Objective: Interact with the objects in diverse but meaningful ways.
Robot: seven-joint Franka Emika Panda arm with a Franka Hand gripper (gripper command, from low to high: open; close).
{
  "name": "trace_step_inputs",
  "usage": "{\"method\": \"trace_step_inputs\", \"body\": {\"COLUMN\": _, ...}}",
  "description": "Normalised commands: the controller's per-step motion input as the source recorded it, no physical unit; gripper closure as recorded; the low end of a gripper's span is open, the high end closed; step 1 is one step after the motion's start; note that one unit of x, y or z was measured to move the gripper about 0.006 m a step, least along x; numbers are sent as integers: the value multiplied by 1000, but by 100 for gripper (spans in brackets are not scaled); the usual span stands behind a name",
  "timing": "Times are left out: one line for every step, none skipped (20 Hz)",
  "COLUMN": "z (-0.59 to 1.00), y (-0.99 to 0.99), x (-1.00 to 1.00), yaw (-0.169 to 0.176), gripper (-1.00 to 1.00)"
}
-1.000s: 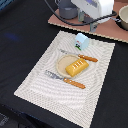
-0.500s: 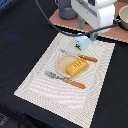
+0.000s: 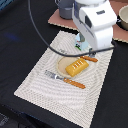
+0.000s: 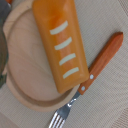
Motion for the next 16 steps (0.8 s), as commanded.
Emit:
{"method": "trace_step_inputs", "body": {"z": -171, "y": 0, "x": -29, "yaw": 32, "gripper": -100}}
{"method": "trace_step_inputs", "body": {"z": -140, "y": 0, "x": 0, "yaw": 36, "gripper": -100}}
{"method": "trace_step_inputs", "body": {"z": -163, "y": 0, "x": -11, "yaw": 40, "gripper": -100}}
{"method": "trace_step_inputs", "body": {"z": -174, "y": 0, "x": -54, "yaw": 32, "gripper": -100}}
{"method": "trace_step_inputs", "body": {"z": -180, "y": 0, "x": -34, "yaw": 34, "gripper": -100}}
{"method": "trace_step_inputs", "body": {"z": -183, "y": 0, "x": -51, "yaw": 31, "gripper": -100}}
{"method": "trace_step_inputs", "body": {"z": -166, "y": 0, "x": -40, "yaw": 30, "gripper": -100}}
{"method": "trace_step_inputs", "body": {"z": -186, "y": 0, "x": -49, "yaw": 31, "gripper": -100}}
{"method": "trace_step_inputs", "body": {"z": -194, "y": 0, "x": -49, "yaw": 29, "gripper": -100}}
{"method": "trace_step_inputs", "body": {"z": -209, "y": 0, "x": -23, "yaw": 27, "gripper": -100}}
{"method": "trace_step_inputs", "body": {"z": -214, "y": -11, "x": -11, "yaw": 24, "gripper": -100}}
{"method": "trace_step_inputs", "body": {"z": -246, "y": -29, "x": 0, "yaw": 24, "gripper": -100}}
{"method": "trace_step_inputs", "body": {"z": -283, "y": -63, "x": 0, "yaw": 23, "gripper": -100}}
{"method": "trace_step_inputs", "body": {"z": -297, "y": -74, "x": 0, "yaw": 21, "gripper": -100}}
{"method": "trace_step_inputs", "body": {"z": -274, "y": -51, "x": 0, "yaw": 25, "gripper": -100}}
{"method": "trace_step_inputs", "body": {"z": -251, "y": -34, "x": 0, "yaw": 27, "gripper": -100}}
